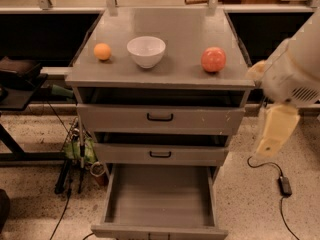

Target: Close bottom drawer

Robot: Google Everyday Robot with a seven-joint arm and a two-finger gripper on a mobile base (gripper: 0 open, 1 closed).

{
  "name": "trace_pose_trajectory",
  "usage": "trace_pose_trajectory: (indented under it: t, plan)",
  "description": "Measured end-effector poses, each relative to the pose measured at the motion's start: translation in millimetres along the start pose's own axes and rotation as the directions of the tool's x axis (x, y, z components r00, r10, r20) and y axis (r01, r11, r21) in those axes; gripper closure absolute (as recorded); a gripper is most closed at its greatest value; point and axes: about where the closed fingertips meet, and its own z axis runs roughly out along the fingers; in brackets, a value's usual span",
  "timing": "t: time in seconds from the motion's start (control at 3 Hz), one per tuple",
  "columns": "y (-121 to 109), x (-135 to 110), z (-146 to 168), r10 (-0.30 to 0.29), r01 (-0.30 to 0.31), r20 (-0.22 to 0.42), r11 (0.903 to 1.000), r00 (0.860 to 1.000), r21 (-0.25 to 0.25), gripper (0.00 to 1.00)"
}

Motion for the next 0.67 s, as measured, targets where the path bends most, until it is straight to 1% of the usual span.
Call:
trace_pose_trajectory:
  t: [0.33, 0.67]
  plan:
    - [28, -16, 81, -0.055, 0.056, 0.023, 0.9969, 0.998, -0.056, 0.00]
    - [62, -27, 197, -0.063, 0.069, 0.042, 0.9844, 0.997, -0.162, 0.00]
